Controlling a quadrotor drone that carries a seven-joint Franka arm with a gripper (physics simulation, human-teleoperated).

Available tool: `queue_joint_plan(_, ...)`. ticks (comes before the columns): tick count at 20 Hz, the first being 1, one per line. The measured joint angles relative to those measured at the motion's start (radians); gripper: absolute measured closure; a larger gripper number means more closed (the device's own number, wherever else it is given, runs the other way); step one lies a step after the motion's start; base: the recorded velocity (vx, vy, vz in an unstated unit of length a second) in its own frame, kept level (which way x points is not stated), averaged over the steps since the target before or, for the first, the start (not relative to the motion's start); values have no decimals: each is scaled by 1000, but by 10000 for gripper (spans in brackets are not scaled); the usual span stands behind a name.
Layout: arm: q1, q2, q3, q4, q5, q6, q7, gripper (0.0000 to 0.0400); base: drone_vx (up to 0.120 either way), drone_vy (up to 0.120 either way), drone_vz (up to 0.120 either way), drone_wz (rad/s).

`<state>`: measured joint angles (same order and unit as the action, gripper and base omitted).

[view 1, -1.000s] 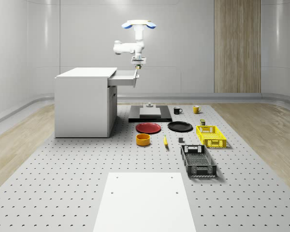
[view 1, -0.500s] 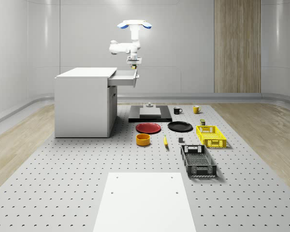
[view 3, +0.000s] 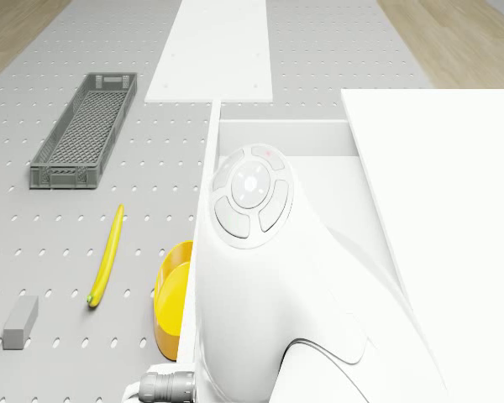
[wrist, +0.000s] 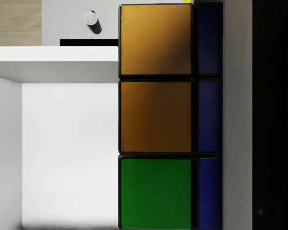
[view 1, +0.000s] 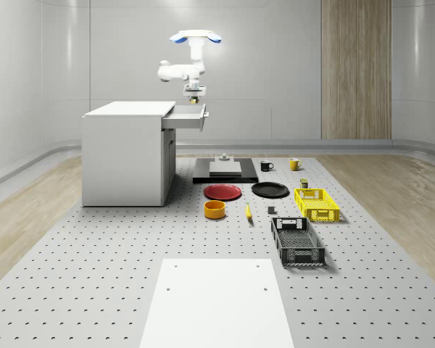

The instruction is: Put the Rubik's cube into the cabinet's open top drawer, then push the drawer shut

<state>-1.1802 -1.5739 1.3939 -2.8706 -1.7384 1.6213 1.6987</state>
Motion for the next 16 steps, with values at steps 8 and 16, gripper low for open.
queue_joint_plan(8,0,-2,0,0,0,2,0,75,0,-120,0,0)
queue_joint_plan(16,-14,-5,-90,17,-84,33,2,75,0,0,0,0)
